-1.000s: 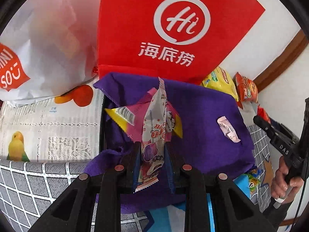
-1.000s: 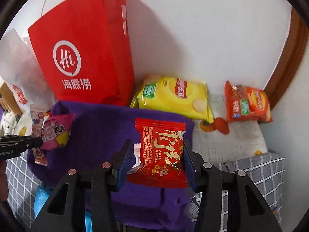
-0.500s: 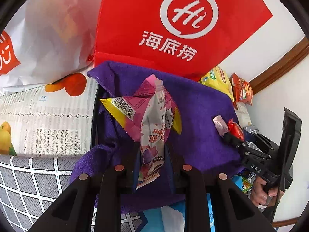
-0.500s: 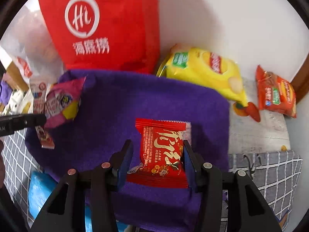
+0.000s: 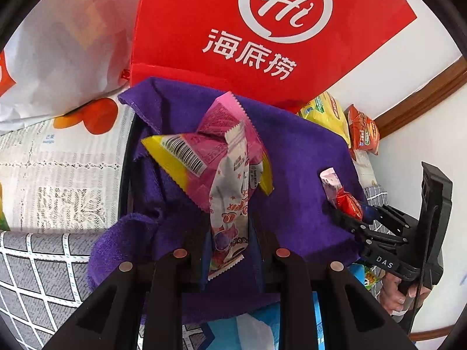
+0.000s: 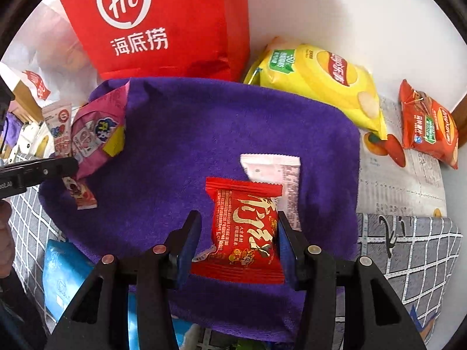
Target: Organize snacks
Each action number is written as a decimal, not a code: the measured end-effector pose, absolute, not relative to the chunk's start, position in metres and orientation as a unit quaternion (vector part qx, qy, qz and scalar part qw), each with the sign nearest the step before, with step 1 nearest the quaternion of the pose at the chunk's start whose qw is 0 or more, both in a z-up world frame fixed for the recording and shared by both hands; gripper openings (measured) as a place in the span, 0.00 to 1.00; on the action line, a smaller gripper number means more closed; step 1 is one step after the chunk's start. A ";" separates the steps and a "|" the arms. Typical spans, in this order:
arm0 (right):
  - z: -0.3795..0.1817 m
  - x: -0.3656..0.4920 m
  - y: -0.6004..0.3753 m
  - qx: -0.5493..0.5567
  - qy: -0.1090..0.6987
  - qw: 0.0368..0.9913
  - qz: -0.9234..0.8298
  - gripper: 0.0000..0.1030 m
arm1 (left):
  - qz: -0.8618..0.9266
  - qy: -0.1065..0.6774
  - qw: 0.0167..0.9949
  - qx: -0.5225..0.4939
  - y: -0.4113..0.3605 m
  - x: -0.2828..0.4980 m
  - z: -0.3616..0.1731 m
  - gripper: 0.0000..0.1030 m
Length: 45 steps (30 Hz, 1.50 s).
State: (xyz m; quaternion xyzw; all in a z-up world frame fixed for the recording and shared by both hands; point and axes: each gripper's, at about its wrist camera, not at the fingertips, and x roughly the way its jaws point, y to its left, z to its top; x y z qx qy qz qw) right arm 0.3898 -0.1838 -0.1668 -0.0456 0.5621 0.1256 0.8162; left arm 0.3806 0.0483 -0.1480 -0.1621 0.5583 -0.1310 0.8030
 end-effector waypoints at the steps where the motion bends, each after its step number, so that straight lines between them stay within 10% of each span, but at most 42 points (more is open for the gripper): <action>1: -0.167 0.390 -0.183 -0.045 0.563 0.815 0.129 0.49 | -0.131 0.557 0.804 -0.161 0.047 0.380 -0.149 0.22; 13: -0.134 0.380 -0.192 0.000 0.506 0.850 0.149 0.68 | -0.139 0.546 0.812 -0.148 0.041 0.380 -0.142 0.23; 18: -0.109 0.375 -0.208 0.021 0.464 0.877 0.122 0.68 | -0.129 0.530 0.826 -0.141 0.047 0.378 -0.129 0.55; 45: -0.148 0.286 -0.272 -0.003 0.496 0.867 0.058 0.59 | -0.146 0.474 0.856 -0.144 0.051 0.356 -0.069 0.63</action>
